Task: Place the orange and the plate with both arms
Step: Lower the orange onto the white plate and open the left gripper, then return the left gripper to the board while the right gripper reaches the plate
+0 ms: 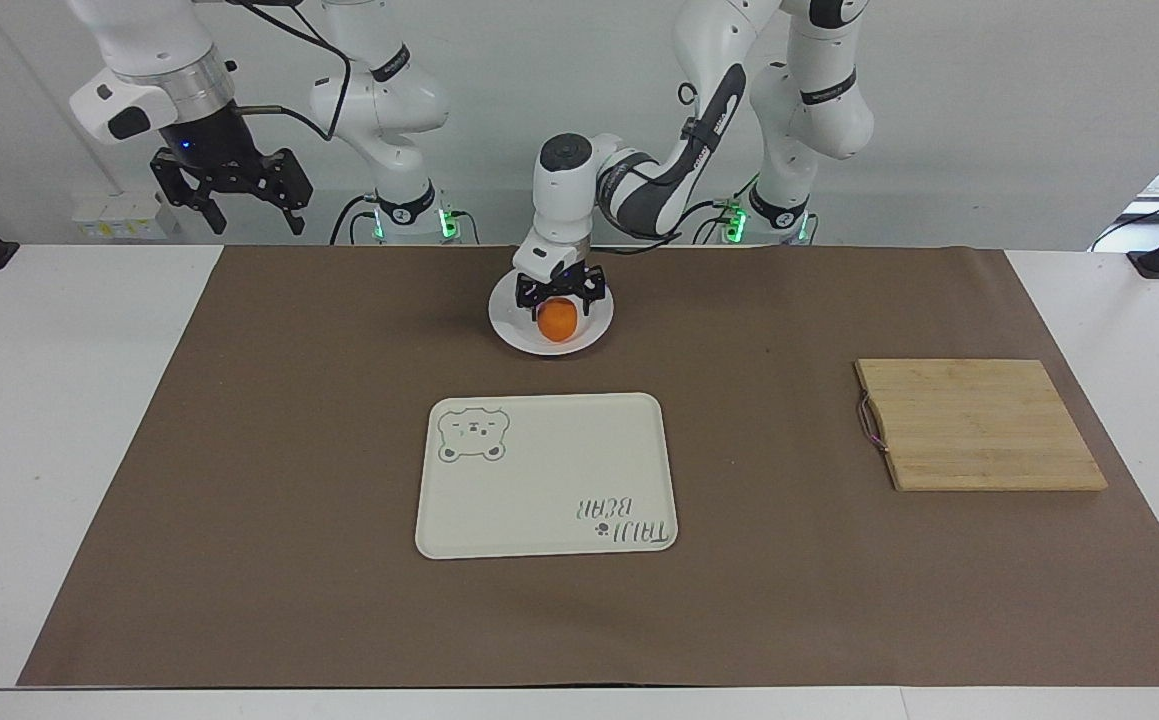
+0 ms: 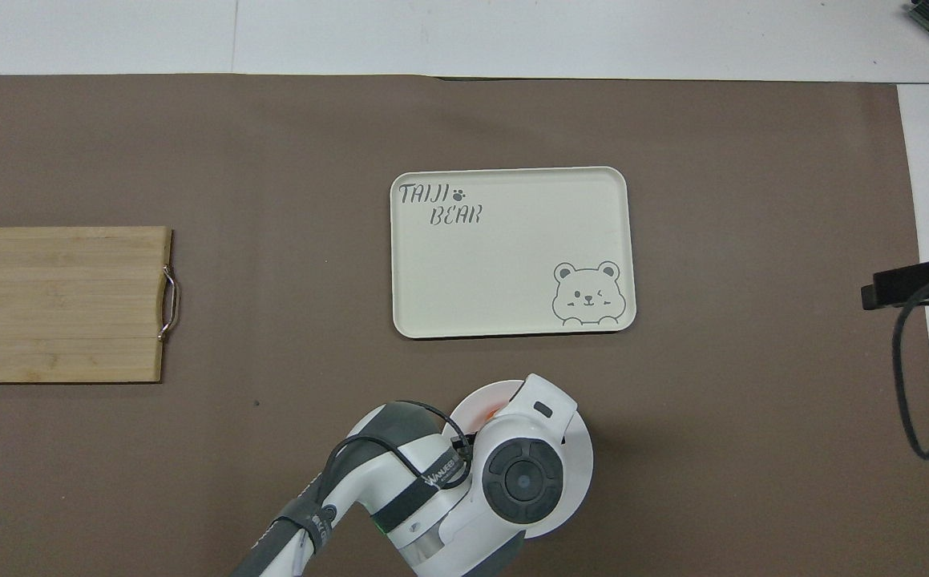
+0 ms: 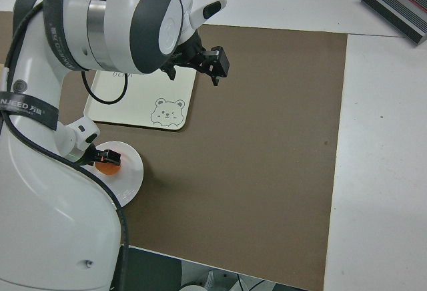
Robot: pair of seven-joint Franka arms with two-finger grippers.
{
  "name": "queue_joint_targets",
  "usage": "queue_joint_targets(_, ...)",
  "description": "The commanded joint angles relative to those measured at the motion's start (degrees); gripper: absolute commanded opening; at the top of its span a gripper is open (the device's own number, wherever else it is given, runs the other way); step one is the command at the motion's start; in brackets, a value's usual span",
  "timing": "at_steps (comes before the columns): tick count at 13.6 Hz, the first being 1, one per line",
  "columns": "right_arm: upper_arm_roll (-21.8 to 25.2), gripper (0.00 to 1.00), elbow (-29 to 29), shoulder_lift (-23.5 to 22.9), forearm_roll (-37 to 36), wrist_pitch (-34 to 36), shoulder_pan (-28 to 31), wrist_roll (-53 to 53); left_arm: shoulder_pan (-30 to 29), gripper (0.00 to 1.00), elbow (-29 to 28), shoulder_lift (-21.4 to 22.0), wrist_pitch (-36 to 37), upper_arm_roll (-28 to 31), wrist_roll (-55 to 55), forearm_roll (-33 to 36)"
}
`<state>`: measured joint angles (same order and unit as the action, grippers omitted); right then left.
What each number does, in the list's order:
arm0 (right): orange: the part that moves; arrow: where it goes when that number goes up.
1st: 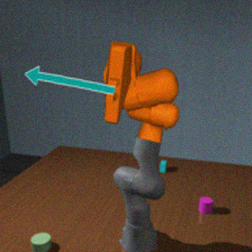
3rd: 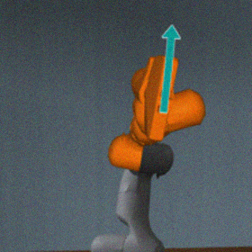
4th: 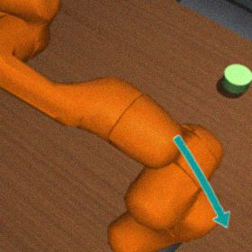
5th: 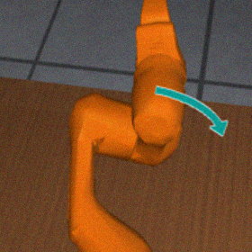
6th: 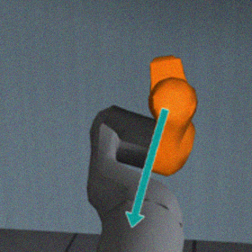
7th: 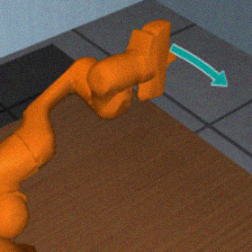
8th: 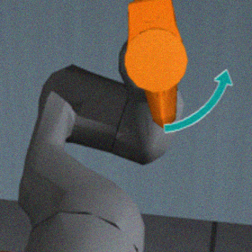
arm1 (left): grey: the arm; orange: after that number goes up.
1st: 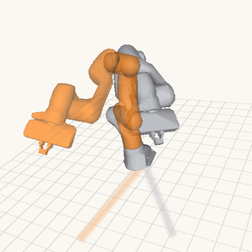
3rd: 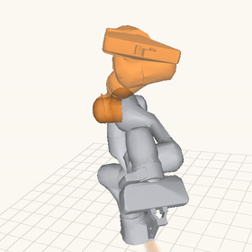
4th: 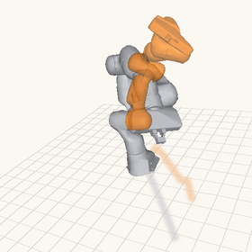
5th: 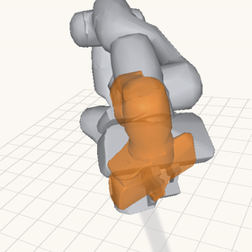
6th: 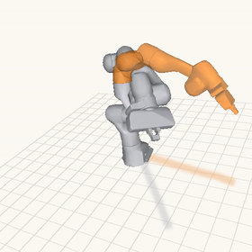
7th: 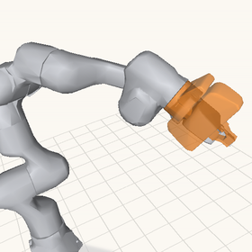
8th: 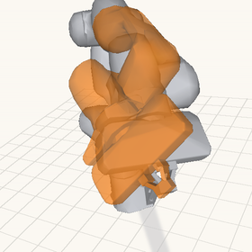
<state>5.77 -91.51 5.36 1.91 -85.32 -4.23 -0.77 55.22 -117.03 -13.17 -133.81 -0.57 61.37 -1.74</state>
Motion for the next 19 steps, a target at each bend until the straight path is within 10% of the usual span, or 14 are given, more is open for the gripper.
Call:
queue_joint_targets(1,0.03,1.00,-3.76,1.05,4.76,-0.99,0.89,1.04,-1.50,1.00,-0.14,4.02,2.04,1.18,0.60,0.33)
queue_joint_targets(19,-0.15,1.00,-52.70,4.48,47.46,-26.99,-3.14,27.57,-44.56,1.00,19.29,10.97,32.10,1.44,-48.41,-1.07)
